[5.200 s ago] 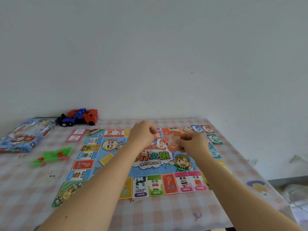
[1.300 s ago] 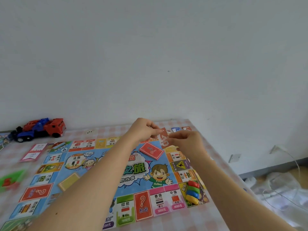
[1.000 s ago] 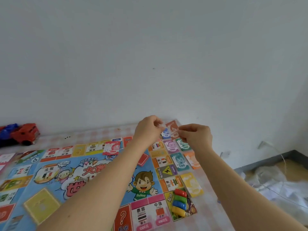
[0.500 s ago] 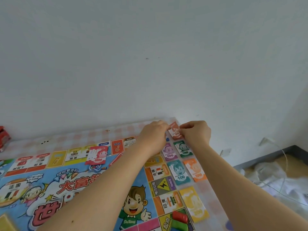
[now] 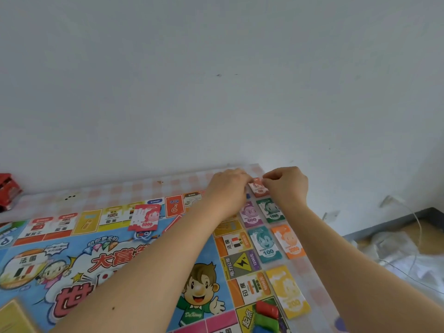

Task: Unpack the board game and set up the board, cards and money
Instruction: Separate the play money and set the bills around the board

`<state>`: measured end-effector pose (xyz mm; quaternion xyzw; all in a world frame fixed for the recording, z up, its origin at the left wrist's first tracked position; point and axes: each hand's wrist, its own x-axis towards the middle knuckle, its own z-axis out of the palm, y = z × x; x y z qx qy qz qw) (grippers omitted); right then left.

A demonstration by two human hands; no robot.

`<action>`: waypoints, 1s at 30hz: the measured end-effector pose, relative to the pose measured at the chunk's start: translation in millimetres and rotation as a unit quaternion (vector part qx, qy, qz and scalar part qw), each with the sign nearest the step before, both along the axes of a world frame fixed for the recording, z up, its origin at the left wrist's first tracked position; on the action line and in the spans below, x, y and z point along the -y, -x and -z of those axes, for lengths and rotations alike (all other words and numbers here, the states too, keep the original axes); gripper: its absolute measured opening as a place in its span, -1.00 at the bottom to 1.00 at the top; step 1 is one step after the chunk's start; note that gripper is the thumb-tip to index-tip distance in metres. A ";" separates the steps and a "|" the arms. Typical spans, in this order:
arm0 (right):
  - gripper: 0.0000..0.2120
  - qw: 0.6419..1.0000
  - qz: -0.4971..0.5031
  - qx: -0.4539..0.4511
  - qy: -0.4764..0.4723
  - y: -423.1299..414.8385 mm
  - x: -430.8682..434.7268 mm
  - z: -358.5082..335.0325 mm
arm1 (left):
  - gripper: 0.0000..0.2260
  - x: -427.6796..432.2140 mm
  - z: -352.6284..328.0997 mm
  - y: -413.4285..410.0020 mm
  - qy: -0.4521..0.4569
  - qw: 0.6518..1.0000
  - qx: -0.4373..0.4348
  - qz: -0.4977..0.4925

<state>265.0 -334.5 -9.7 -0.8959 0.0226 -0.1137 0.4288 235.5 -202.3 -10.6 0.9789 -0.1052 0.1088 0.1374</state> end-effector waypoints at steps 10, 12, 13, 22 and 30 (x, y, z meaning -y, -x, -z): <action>-0.78 0.975 -0.213 -0.007 0.067 44.4 -73.4 -20.8 | -0.69 -93.4 -36.9 41.1 0.040 0.992 -0.050 -0.105; -0.79 0.962 -0.255 -0.006 0.096 53.5 -90.8 -21.5 | -0.68 -113.8 -40.7 55.5 0.049 0.986 -0.074 -0.141; -0.78 0.955 -0.276 -0.006 0.111 58.6 -100.3 -21.7 | -0.67 -124.0 -41.6 64.1 0.054 0.982 -0.088 -0.157; -0.72 0.926 -0.322 0.007 0.198 81.1 -145.0 -17.7 | -0.56 -162.3 -24.3 97.4 0.054 0.967 -0.152 -0.197; -0.71 0.943 -0.279 0.011 0.183 86.1 -148.5 -20.2 | -0.55 -164.7 -19.1 98.6 0.113 0.956 -0.184 -0.199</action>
